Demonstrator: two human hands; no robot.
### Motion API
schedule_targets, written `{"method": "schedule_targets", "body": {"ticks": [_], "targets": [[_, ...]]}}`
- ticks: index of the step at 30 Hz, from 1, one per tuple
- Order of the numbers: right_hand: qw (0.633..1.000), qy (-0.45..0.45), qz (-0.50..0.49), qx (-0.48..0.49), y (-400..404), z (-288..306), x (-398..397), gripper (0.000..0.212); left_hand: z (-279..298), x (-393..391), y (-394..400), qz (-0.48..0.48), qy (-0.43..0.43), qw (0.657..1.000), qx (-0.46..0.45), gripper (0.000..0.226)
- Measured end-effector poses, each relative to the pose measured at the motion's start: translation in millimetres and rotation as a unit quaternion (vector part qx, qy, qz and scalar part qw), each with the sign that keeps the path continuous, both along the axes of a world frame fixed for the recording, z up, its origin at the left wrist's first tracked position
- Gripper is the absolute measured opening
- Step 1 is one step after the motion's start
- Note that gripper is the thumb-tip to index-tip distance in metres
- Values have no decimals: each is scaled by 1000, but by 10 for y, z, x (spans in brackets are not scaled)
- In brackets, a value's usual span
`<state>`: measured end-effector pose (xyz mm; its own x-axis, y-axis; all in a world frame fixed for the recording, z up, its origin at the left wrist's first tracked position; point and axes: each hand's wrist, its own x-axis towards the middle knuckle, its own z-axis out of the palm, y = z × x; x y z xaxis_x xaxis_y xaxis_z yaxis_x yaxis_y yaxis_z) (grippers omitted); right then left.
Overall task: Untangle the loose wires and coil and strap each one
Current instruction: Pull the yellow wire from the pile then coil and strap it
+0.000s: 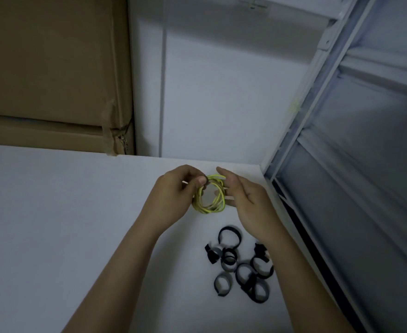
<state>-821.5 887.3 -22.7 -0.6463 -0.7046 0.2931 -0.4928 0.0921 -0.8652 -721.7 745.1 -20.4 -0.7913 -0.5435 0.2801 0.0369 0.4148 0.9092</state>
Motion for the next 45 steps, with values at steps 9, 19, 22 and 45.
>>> {"method": "schedule_targets", "body": {"ticks": [9, 19, 22, 45], "targets": [[989, 109, -87, 51, 123, -34, 35, 34, -8, -32, 71, -23, 6, 998, 55, 14], [970, 51, -222, 86, 3, 17, -493, 29, -97, -42, 62, 0, -42, 999, 13, 19], [943, 73, -272, 175, 50, -104, -827, 19, -93, -17, 0, 29, -33, 999, 9, 21], [924, 82, -200, 316, 38, -354, -1120, 44, -218, -43, -135, 48, -89, 993, -64, 19]]}}
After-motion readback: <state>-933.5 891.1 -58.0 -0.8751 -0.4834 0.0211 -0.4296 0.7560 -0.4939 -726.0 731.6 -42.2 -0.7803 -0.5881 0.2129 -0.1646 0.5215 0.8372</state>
